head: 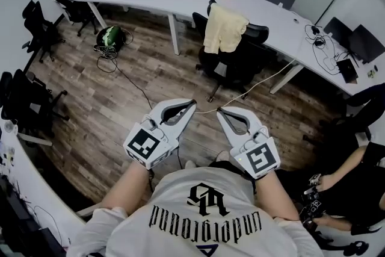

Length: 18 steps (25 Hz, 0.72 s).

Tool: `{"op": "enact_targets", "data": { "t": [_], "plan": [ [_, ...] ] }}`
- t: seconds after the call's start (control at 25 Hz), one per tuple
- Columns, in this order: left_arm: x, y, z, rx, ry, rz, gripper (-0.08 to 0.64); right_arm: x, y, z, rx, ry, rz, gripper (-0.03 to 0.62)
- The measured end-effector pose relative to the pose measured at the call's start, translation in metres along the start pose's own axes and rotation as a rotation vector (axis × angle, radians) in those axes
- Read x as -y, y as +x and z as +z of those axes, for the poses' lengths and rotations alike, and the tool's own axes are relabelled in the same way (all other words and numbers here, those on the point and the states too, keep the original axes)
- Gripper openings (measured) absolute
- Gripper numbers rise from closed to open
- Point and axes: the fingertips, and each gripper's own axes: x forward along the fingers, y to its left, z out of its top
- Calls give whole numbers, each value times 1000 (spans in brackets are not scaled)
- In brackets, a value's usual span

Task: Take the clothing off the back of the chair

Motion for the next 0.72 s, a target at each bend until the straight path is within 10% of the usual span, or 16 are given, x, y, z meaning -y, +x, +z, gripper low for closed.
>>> {"op": "enact_targets", "data": {
  "t": [0.72],
  "plan": [
    [-76, 137, -19, -54, 12, 81, 51, 157, 47, -57, 0, 19, 57, 8]
  ]
}}
